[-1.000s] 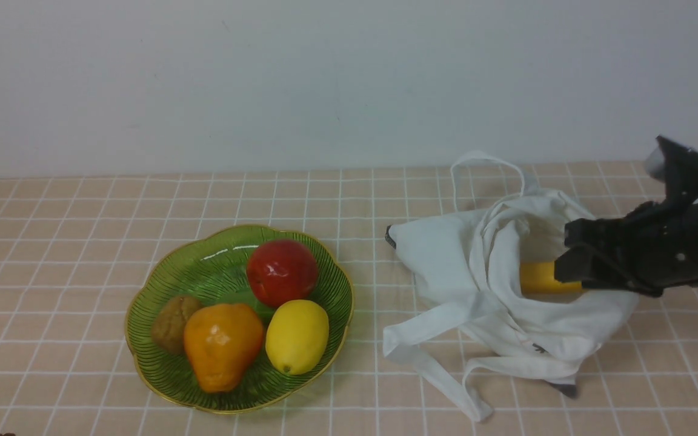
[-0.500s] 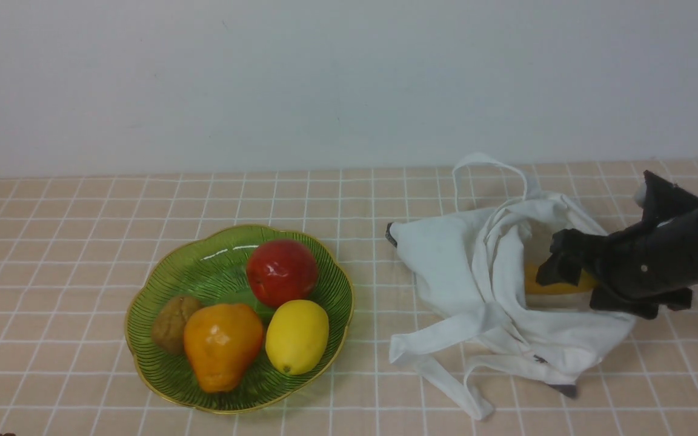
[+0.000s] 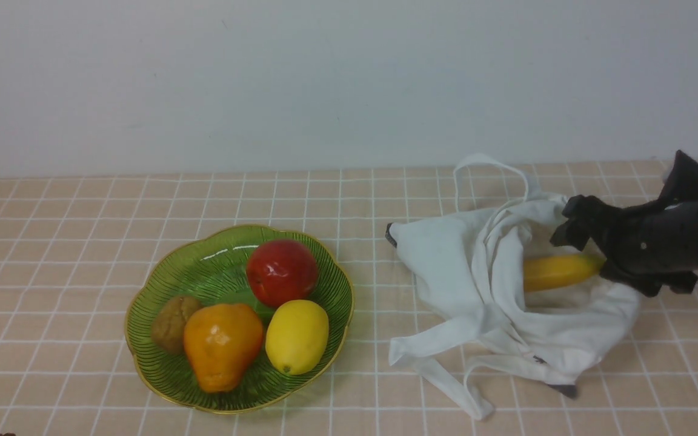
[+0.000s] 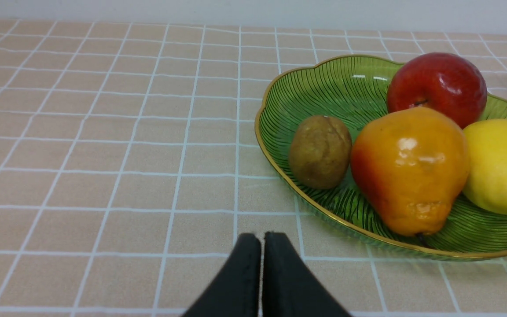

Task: Take the fruit out of the bag on the brown coffee tablecloth and place them on the plate.
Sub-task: 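Reach into the bag and grasp the banana with the right gripper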

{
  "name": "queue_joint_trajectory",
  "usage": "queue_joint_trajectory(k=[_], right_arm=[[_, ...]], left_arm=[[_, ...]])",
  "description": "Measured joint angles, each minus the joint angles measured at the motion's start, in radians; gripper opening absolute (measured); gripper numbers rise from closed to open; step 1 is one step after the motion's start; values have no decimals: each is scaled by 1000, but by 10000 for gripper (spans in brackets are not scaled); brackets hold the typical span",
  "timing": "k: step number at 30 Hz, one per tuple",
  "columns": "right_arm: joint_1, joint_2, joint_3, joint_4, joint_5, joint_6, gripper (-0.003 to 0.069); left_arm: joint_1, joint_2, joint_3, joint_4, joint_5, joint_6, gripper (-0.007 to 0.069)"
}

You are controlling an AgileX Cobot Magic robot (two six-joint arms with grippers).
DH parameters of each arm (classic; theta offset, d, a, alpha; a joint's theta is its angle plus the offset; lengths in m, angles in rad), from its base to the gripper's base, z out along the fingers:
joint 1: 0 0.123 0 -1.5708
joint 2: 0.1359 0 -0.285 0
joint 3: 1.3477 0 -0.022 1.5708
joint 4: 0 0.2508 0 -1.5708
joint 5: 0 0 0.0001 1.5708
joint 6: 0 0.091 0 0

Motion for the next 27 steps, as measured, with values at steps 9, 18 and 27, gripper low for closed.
queue_joint_trajectory(k=[9,18,27], right_arm=[[1,50,0,40,49,7,578],[1,115,0,142,-71,-7,546],[1,75,0,151,-45,-104,254]], left_arm=[[0,0,0,0,0,0,-8],[0,0,0,0,0,0,-8],[0,0,0,0,0,0,-8]])
